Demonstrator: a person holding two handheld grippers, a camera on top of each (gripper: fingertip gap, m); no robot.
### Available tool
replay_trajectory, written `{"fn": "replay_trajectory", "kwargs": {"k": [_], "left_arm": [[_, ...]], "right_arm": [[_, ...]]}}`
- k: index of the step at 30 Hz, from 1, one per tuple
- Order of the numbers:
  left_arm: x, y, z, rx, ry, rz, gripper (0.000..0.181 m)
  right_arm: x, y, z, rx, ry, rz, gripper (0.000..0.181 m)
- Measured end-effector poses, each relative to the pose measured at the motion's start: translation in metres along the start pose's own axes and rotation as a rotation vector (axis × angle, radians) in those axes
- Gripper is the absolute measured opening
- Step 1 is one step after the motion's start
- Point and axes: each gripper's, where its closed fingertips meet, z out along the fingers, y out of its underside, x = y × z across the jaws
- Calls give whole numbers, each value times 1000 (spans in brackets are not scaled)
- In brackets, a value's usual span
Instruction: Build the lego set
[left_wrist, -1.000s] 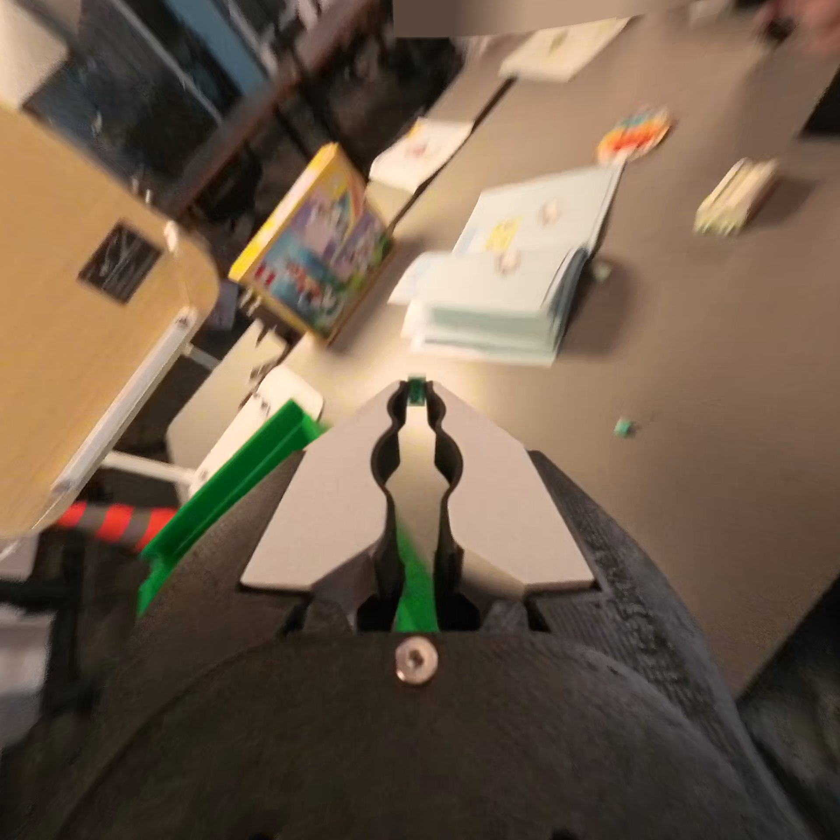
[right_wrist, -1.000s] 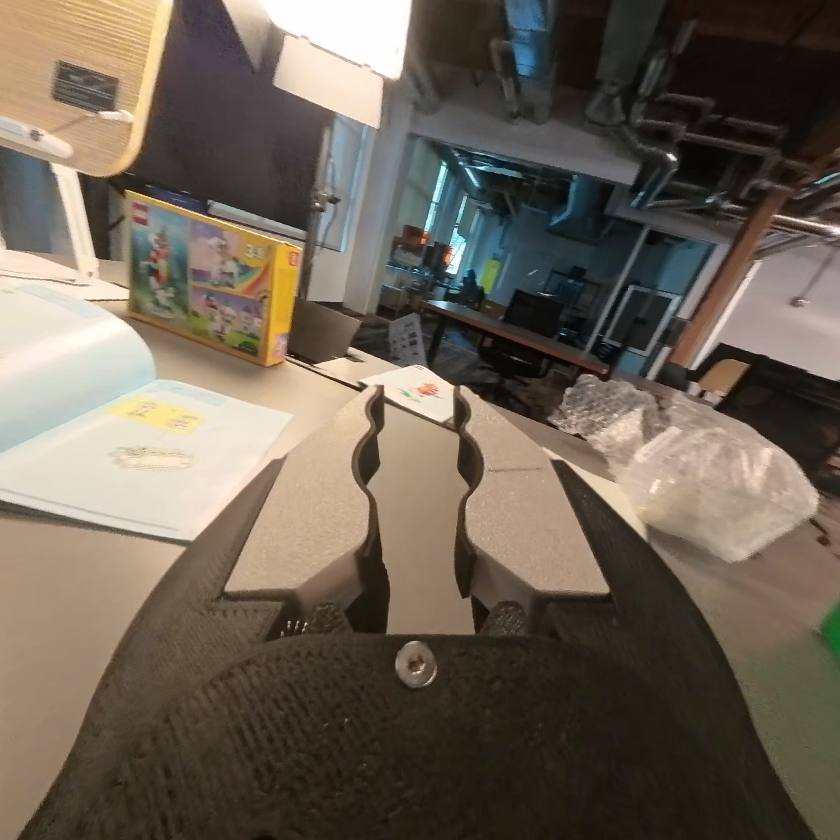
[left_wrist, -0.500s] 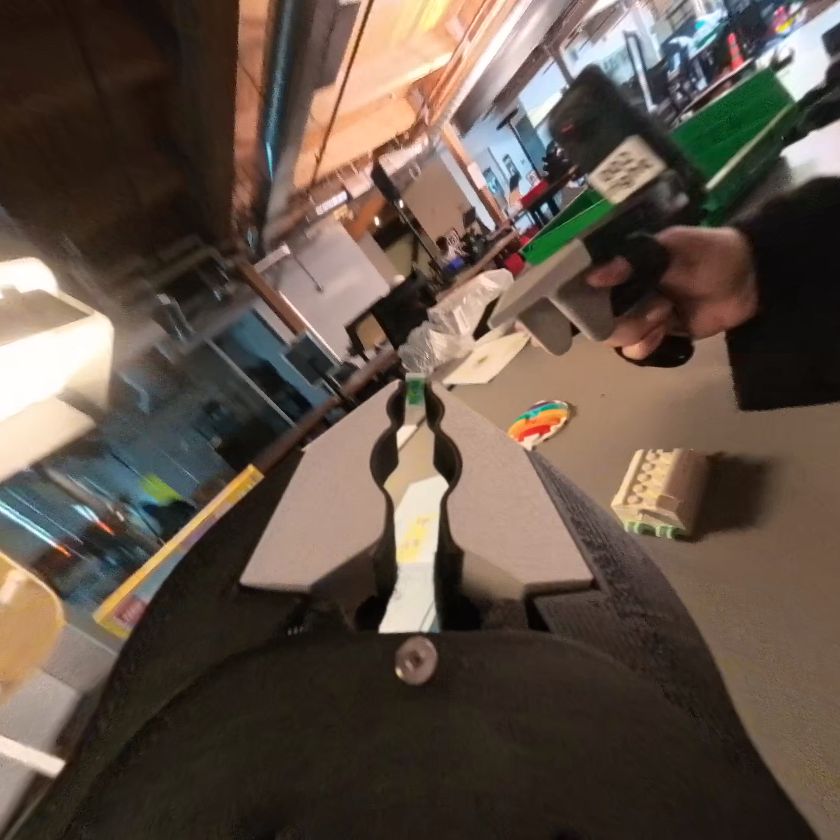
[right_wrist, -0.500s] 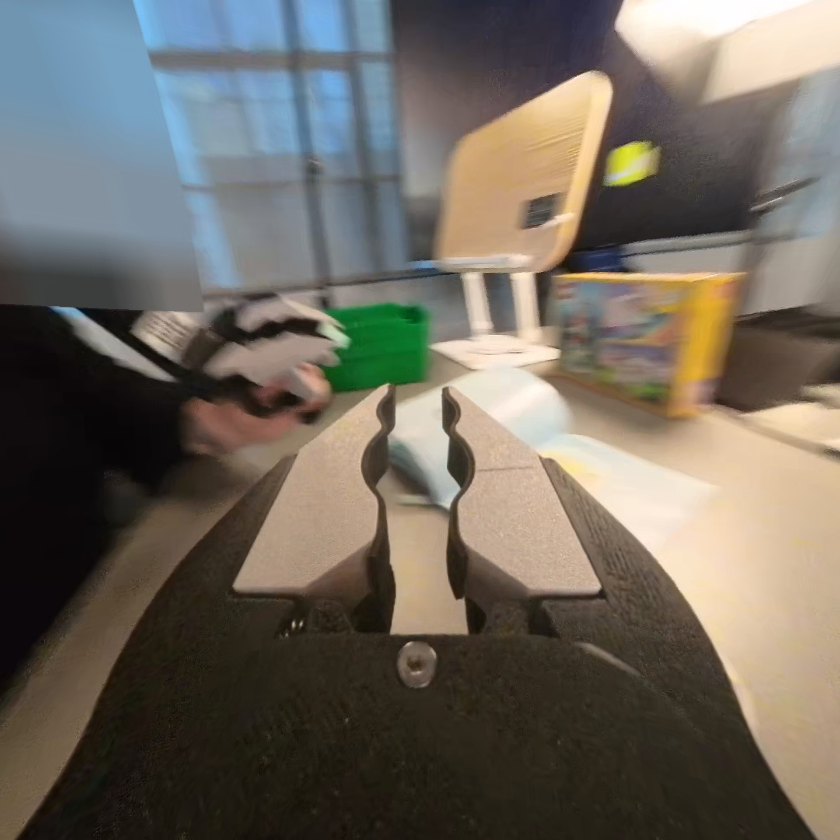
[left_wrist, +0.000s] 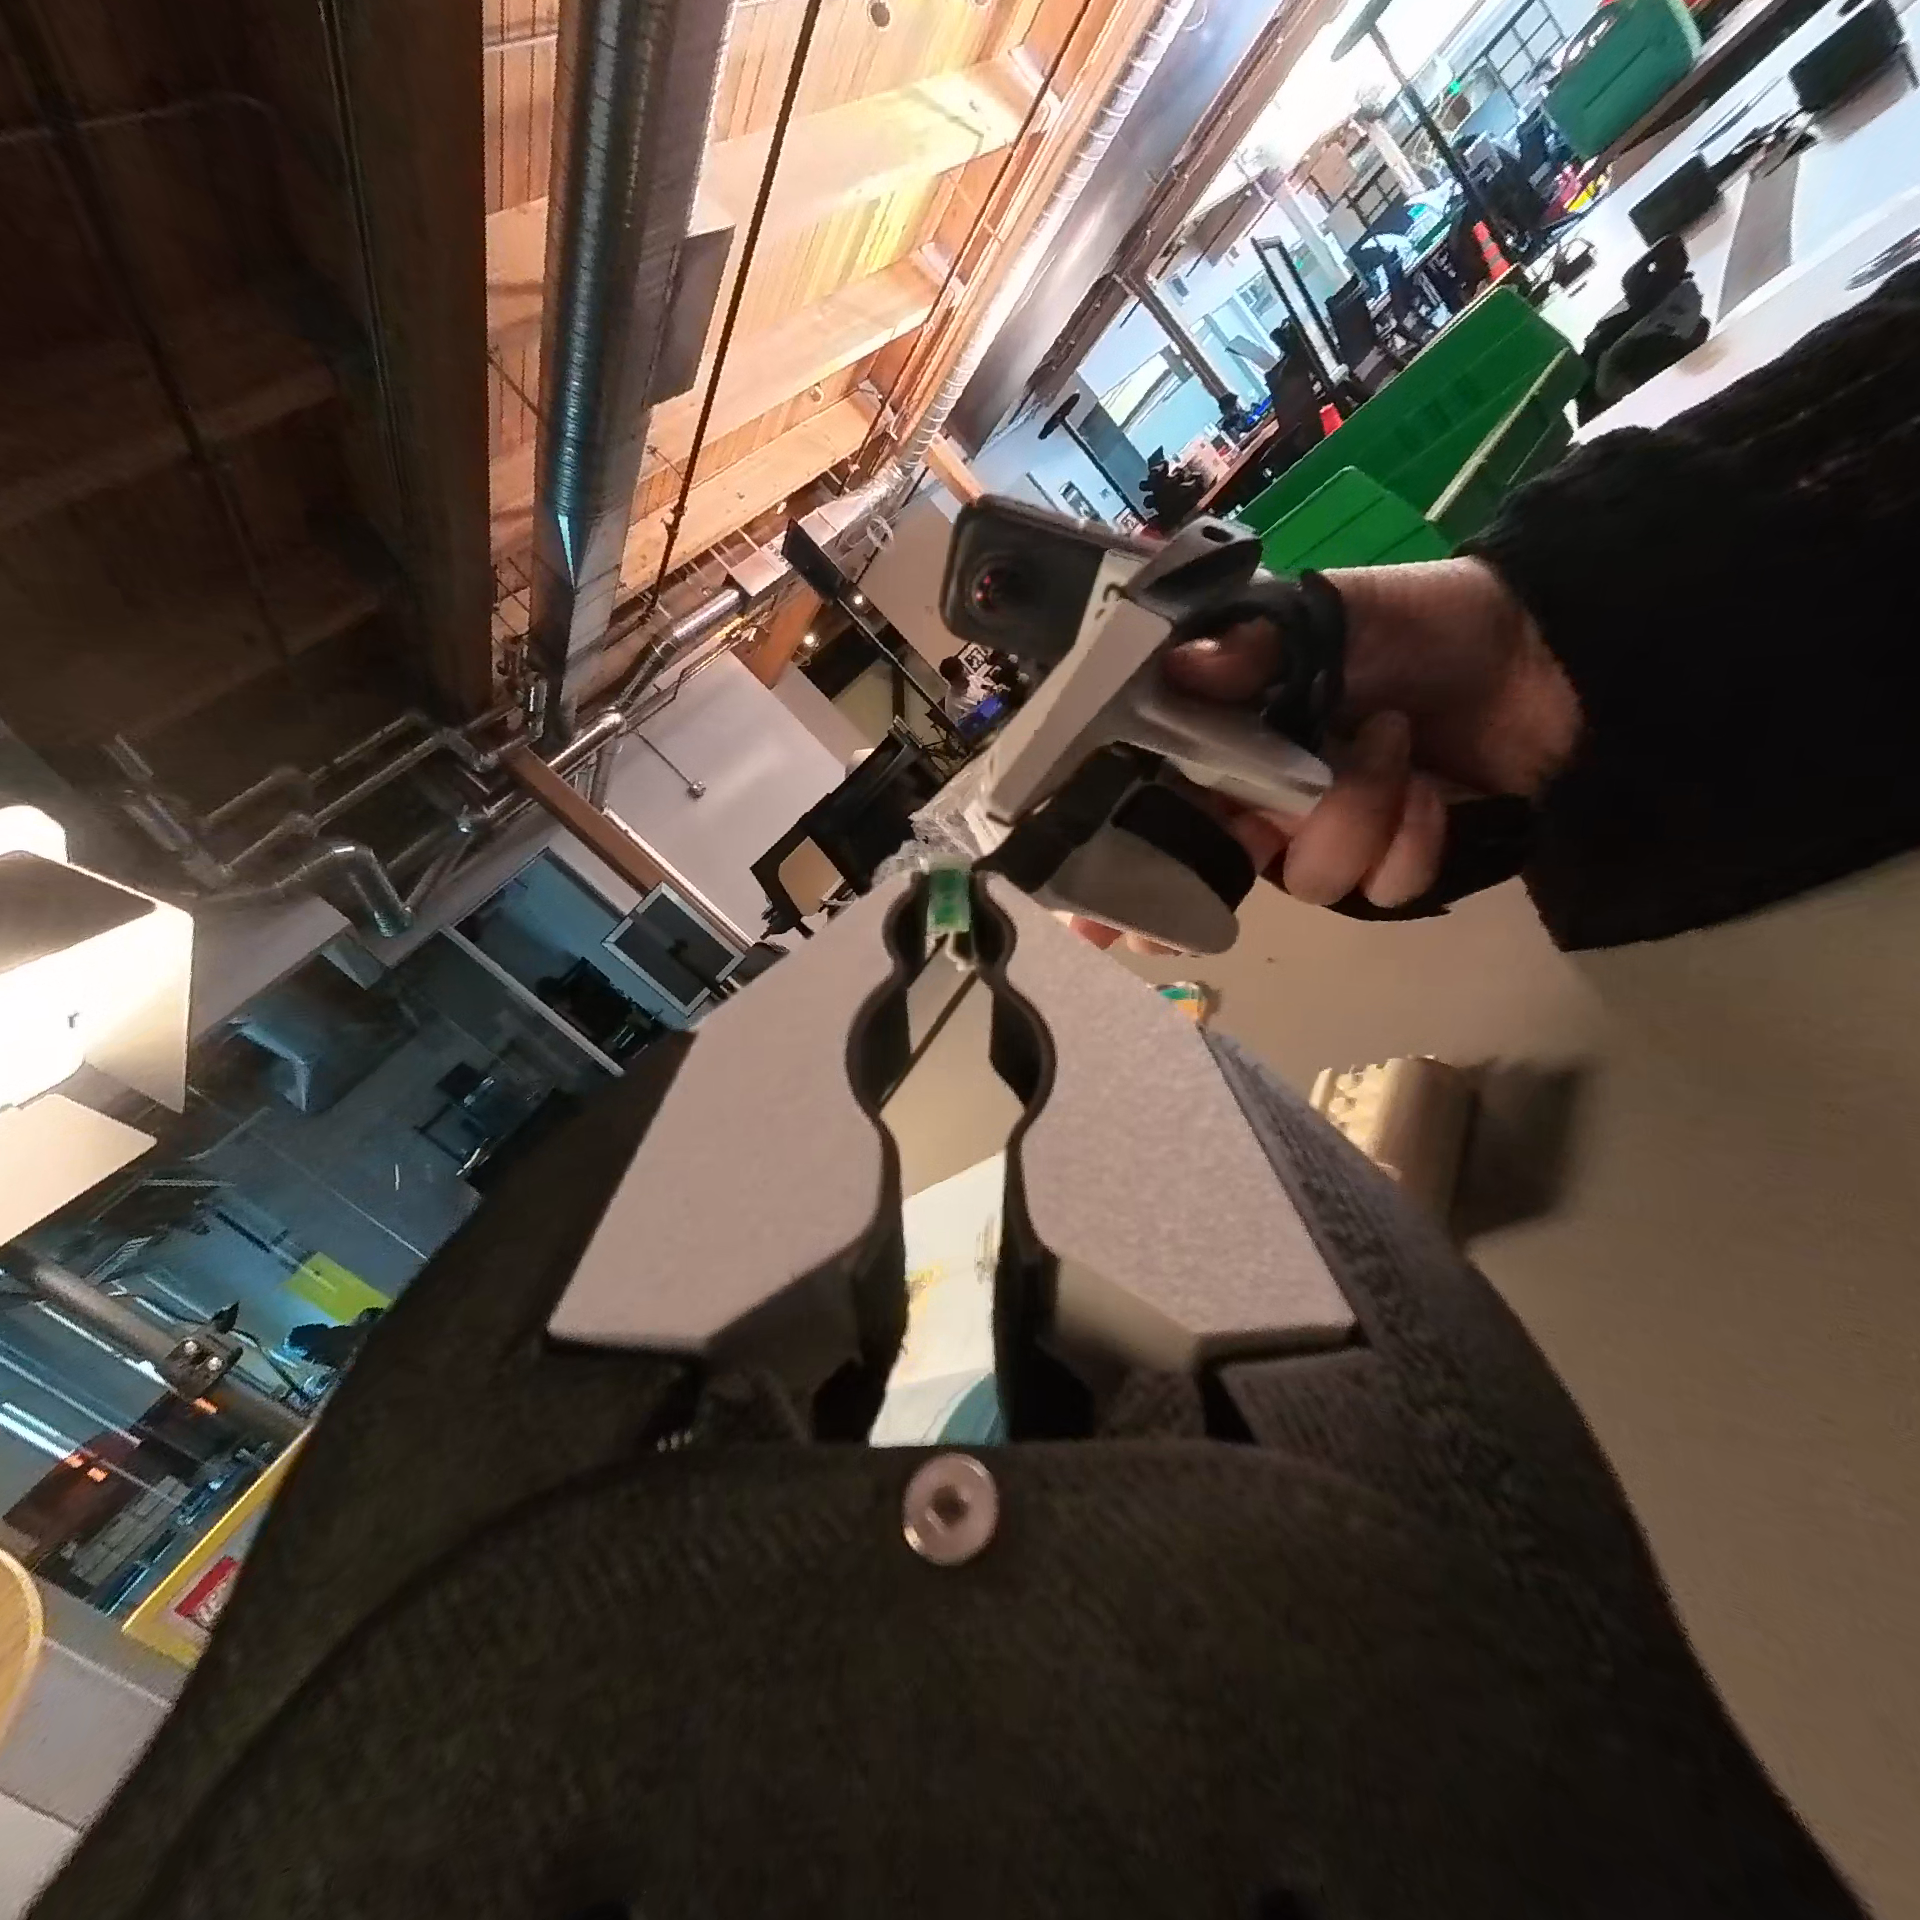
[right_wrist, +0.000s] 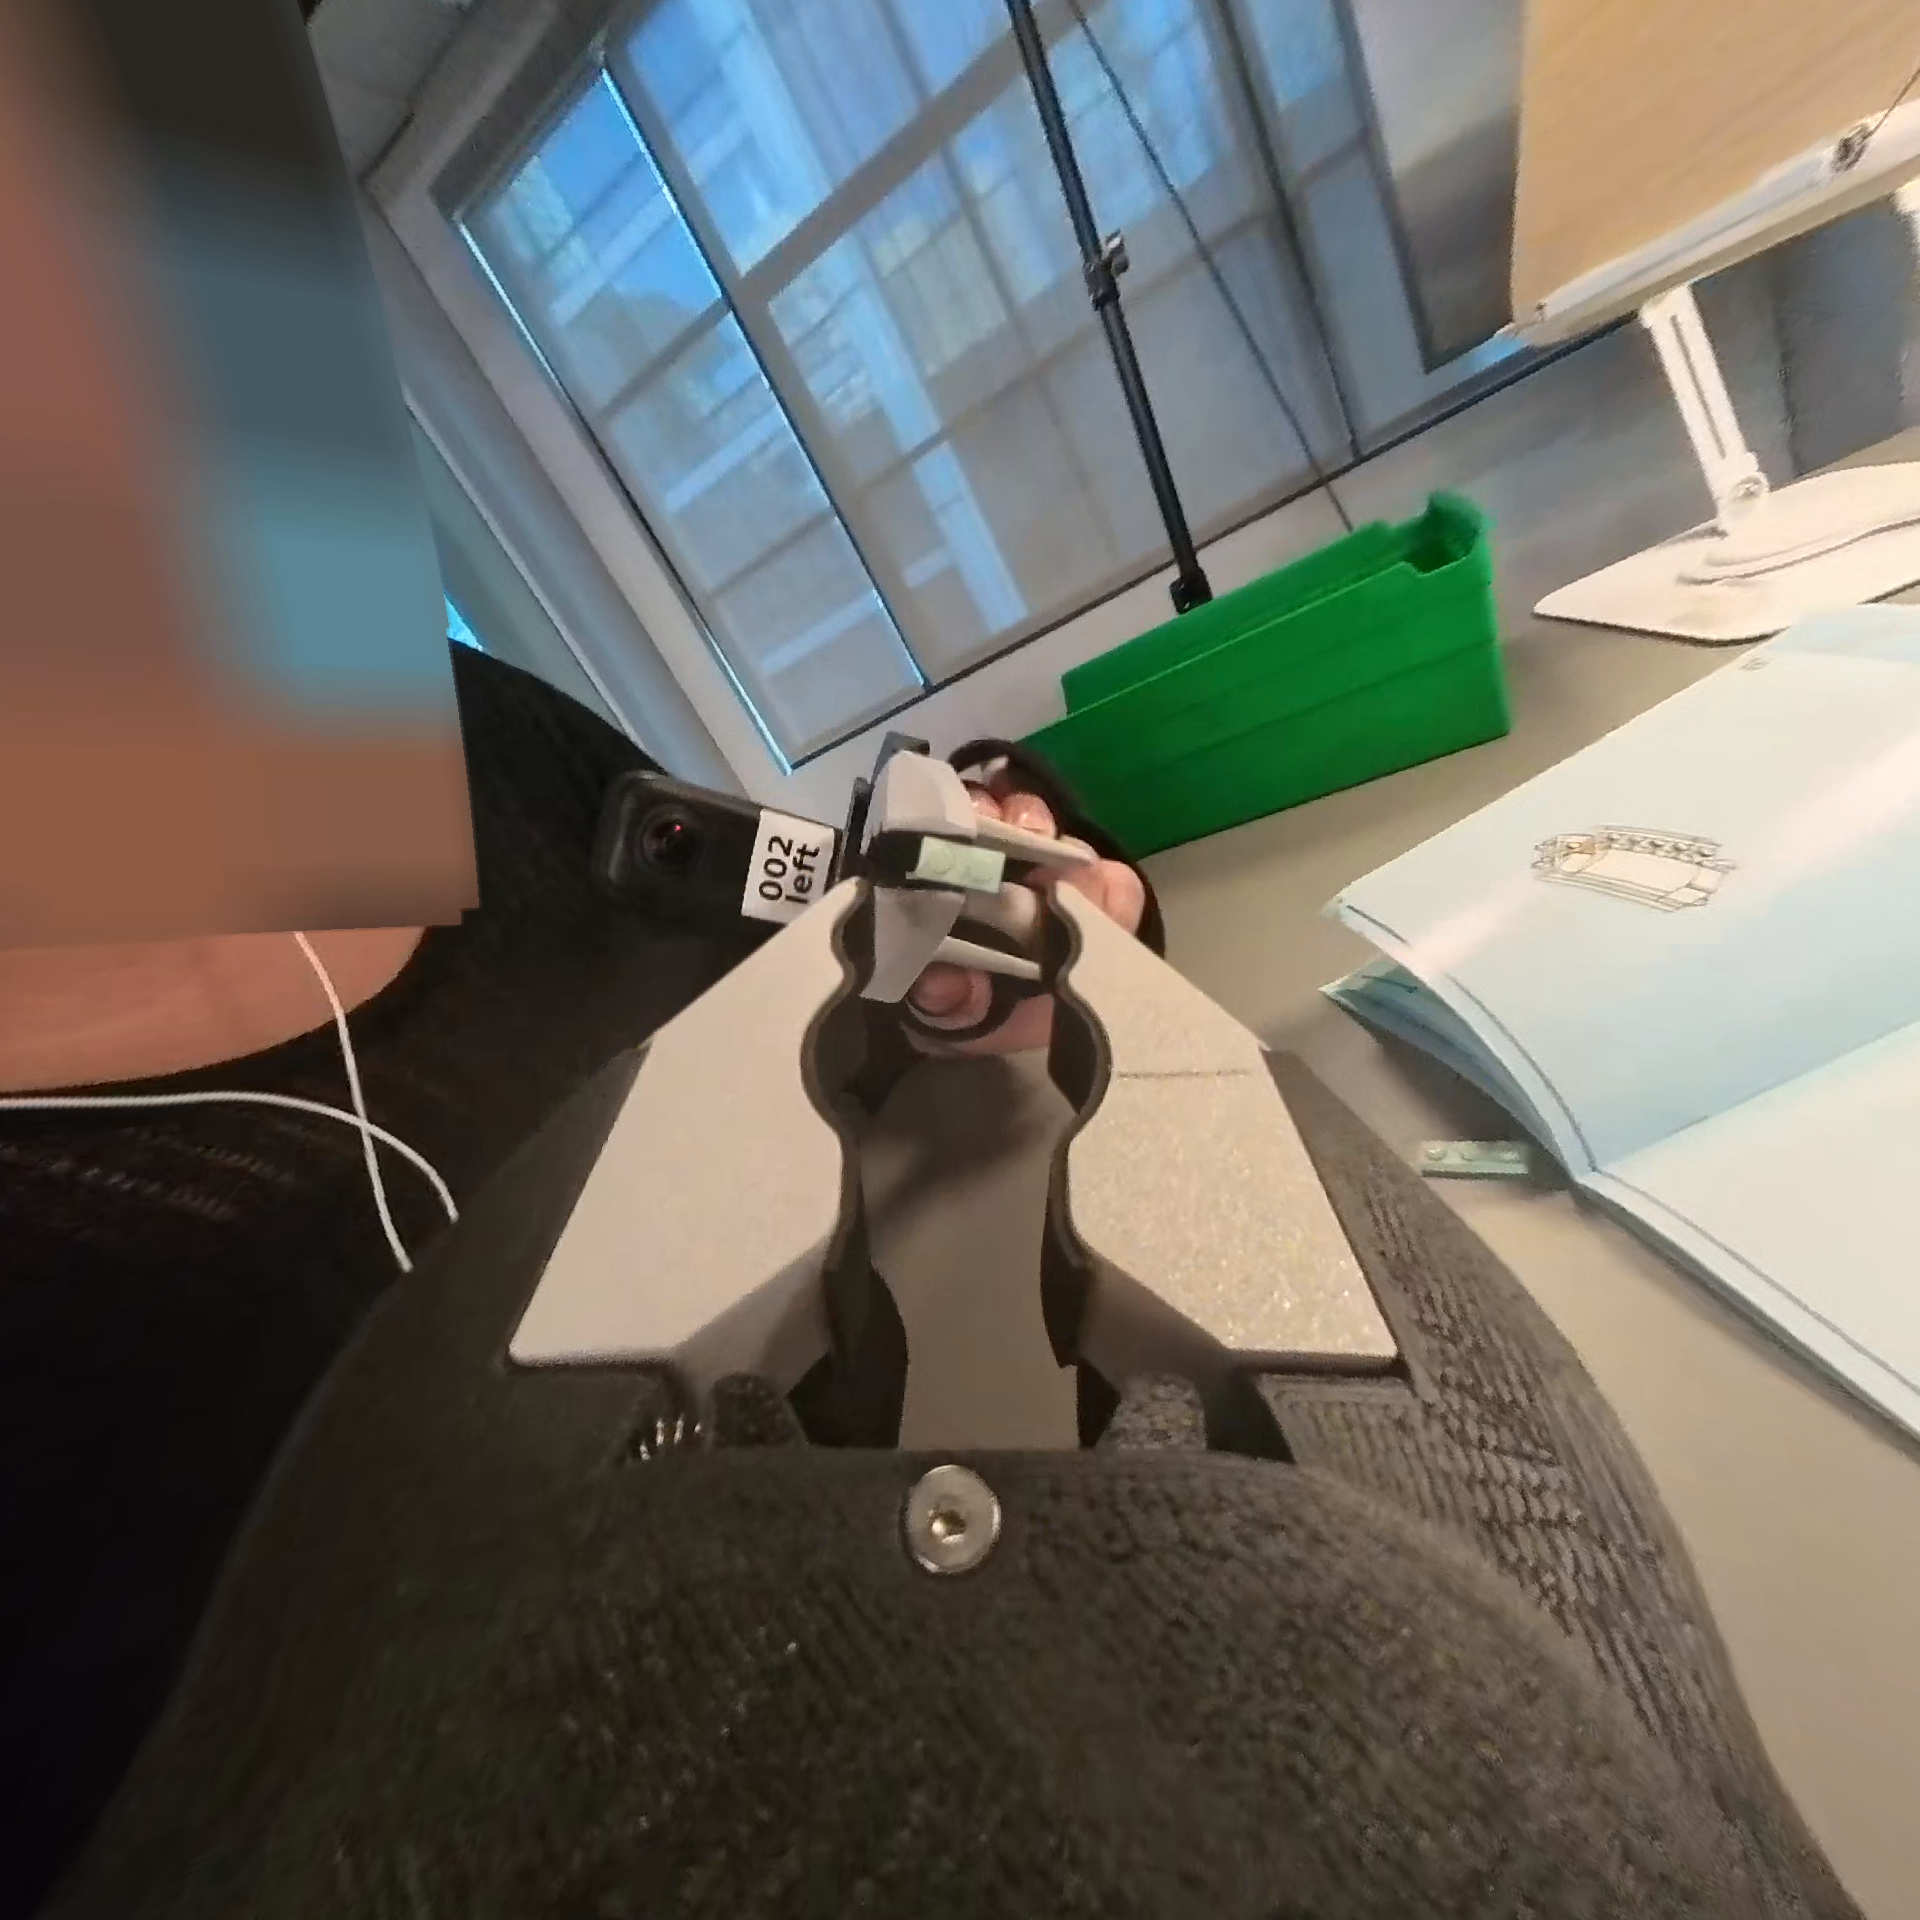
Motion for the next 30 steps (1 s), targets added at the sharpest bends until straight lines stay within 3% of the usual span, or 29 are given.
{"fn": "replay_trajectory", "kwargs": {"k": [11,18,21,24,27,30], "left_arm": [[10,-1,0,3,35,51,7],[15,13,3,-68,85,-16,10],[10,20,5,-98,85,-106,35],[15,30,8,-177,218,-375,60],[11,48,7,-259,290,-509,62],[10,63,3,-297,329,-501,61]], "right_arm": [[-3,4,2,-14,-54,88,14],[9,11,-3,-85,44,8,14],[29,13,-16,-121,176,-69,14],[59,5,-42,-132,393,-221,14],[87,0,-72,-191,629,-438,14],[98,5,-83,-272,713,-567,14]]}}
